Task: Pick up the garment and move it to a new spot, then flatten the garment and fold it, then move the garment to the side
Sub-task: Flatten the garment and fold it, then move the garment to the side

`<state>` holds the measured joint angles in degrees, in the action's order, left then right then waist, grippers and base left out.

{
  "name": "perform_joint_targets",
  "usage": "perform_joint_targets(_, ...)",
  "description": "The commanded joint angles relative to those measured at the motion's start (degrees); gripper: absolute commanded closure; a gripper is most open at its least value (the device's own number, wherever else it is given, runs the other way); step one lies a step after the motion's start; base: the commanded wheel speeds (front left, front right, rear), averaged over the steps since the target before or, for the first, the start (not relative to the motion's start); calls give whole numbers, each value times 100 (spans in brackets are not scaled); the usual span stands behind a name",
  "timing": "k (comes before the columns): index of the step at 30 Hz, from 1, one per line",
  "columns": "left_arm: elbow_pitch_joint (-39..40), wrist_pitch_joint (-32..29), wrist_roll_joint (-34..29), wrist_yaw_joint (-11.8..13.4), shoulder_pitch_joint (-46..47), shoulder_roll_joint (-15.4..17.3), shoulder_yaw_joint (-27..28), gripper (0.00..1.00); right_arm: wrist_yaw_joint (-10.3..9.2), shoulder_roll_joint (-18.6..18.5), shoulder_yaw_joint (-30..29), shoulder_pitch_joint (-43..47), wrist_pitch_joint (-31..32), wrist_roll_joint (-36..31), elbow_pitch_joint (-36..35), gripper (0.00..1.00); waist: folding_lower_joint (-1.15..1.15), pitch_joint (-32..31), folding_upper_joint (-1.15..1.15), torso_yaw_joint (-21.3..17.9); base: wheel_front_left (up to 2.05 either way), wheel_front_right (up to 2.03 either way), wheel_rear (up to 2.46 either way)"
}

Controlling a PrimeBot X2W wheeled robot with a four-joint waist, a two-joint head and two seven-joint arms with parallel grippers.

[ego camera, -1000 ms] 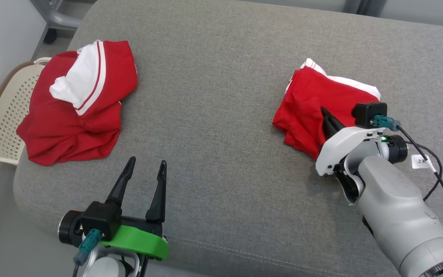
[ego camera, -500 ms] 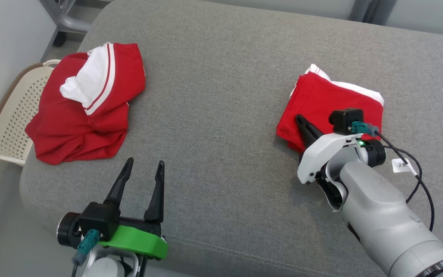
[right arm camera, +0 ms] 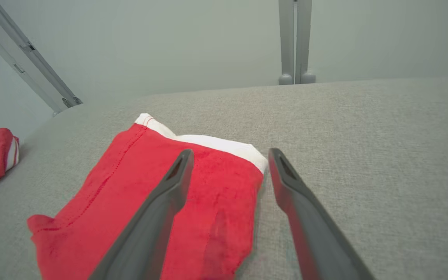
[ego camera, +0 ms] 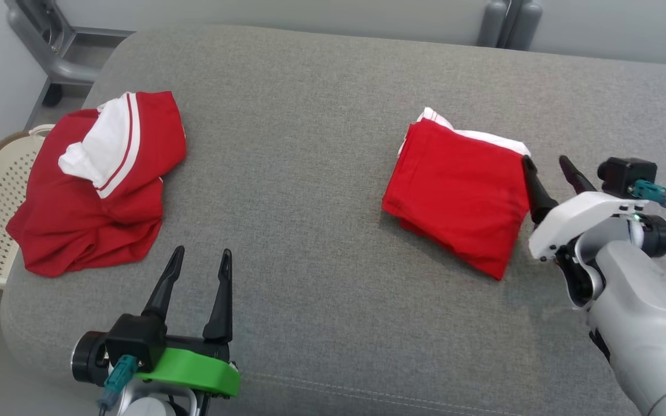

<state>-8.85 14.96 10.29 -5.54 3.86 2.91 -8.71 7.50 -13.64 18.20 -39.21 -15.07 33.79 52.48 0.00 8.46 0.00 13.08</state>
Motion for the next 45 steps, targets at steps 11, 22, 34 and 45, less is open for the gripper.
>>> perform_joint_targets(11,67,22,-74,-47,-97,0,163,0,-2,31,-85,-100,350,415,687,0,0,-4,0,-79,0,0,0)
perform_joint_targets(22,45,23,-45,-73,34,0,122,0,-2,207,-13,-232,821,1044,974,0,0,175,0,45,0,0,0)
perform_joint_targets(34,23,23,-15,-85,137,0,102,0,-2,311,200,-446,1459,1634,1164,0,0,351,0,118,0,0,0)
perform_joint_targets(45,-18,23,8,-50,141,0,148,0,-2,192,563,-549,1260,1774,986,100,0,353,0,81,0,0,0)
